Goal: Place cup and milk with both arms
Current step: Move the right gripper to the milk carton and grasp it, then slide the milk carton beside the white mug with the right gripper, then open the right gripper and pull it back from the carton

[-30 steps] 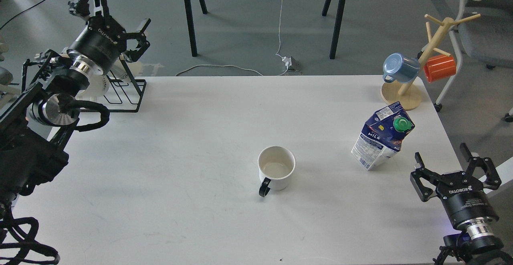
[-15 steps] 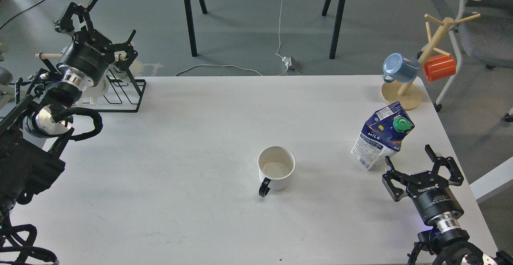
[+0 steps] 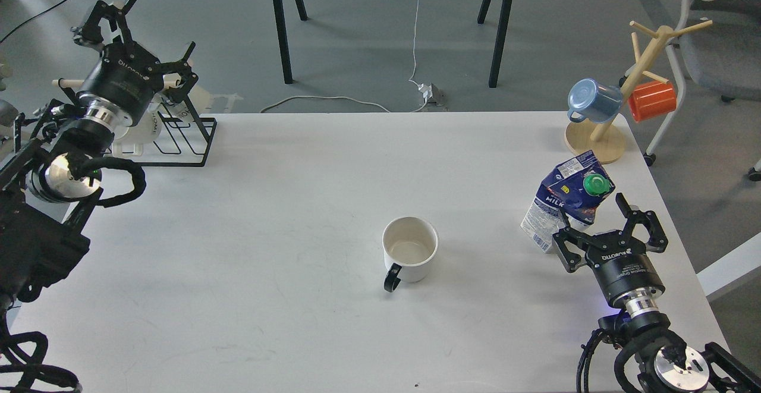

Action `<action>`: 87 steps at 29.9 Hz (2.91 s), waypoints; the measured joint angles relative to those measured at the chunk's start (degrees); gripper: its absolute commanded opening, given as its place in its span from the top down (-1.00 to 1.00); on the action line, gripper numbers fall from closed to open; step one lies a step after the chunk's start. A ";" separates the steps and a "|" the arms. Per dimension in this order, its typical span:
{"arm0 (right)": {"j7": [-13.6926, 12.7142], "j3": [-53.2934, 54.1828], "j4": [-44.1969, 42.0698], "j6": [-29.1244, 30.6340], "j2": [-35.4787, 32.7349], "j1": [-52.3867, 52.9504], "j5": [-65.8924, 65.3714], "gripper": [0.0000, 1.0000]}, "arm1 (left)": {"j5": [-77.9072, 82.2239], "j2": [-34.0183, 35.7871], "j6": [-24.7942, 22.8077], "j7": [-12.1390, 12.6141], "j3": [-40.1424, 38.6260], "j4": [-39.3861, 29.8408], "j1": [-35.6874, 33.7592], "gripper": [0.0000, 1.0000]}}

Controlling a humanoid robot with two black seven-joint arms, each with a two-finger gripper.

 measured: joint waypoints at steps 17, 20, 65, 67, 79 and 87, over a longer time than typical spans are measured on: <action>0.45 -2.21 -3.95 0.00 4.07 2.87 -0.12 0.39 | -0.27 1.67 0.18 -0.10 0.07 0.01 0.06 -0.99; 0.56 -2.23 -3.12 0.00 4.07 2.12 -0.12 0.55 | -0.27 1.67 0.25 -0.10 0.07 0.01 0.06 -0.99; 0.88 -7.77 3.27 -0.01 15.76 -4.41 -10.22 -0.52 | 0.15 1.64 0.39 -0.07 0.77 0.72 0.92 -0.99; 0.88 -7.72 3.41 -0.01 15.77 -4.42 -10.21 -0.62 | 0.15 1.73 0.28 -0.08 0.78 0.72 1.16 -0.99; 0.84 -8.01 3.79 -0.01 15.77 -5.49 -10.21 -0.91 | 0.08 1.76 0.09 -1.33 0.77 0.72 2.19 -0.99; 0.83 -6.93 10.03 -0.01 10.68 -10.74 -10.46 -0.96 | -0.24 1.86 0.09 -1.11 0.69 0.73 2.39 -0.99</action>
